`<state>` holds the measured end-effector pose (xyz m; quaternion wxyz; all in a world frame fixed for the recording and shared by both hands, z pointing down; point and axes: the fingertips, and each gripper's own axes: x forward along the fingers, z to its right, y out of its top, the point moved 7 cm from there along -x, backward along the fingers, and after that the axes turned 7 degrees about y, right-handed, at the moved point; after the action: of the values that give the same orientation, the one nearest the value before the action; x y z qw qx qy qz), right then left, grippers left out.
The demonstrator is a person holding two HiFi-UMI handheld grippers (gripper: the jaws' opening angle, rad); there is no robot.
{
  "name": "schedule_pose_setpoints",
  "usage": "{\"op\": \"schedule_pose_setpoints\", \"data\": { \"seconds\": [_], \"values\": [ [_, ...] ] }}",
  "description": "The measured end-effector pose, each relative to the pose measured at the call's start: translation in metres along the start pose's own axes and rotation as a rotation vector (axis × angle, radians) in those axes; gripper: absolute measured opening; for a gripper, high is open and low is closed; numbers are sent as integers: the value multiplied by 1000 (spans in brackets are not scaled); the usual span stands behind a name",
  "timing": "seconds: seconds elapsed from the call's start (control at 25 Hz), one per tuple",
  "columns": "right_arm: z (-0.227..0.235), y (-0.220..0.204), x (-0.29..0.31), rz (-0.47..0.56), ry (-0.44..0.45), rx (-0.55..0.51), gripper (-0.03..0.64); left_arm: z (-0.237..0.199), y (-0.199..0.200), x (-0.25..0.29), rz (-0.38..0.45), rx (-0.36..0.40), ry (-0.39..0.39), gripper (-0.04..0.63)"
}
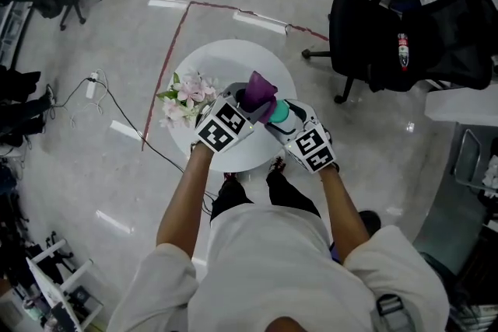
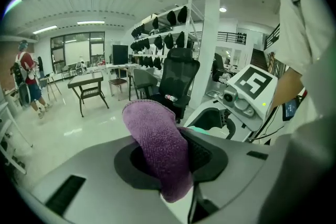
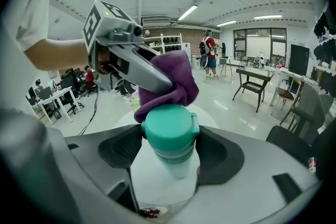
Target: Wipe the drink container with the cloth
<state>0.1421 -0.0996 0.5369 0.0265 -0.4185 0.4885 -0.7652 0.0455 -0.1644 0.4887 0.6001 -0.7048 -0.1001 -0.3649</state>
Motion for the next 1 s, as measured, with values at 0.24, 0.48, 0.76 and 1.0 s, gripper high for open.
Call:
{"op": "schedule_pose_setpoints", "data": {
  "seconds": [0.24,0.48,0.76,1.0],
  "values": [
    [1,0,-7,0,56,-17,330,-4,-13,31,9,-116,-3,118],
    [2,-2,-9,18,63,-17,330,-14,-29,56,33,-289,-38,118],
    [6,-6,-7,22,70,-28,330,-18,-54,85,22,-352,-70,118],
    [6,-7,-7,14,86,-35,331,-20,-77,104,9,-399,-97,117]
  ]
}}
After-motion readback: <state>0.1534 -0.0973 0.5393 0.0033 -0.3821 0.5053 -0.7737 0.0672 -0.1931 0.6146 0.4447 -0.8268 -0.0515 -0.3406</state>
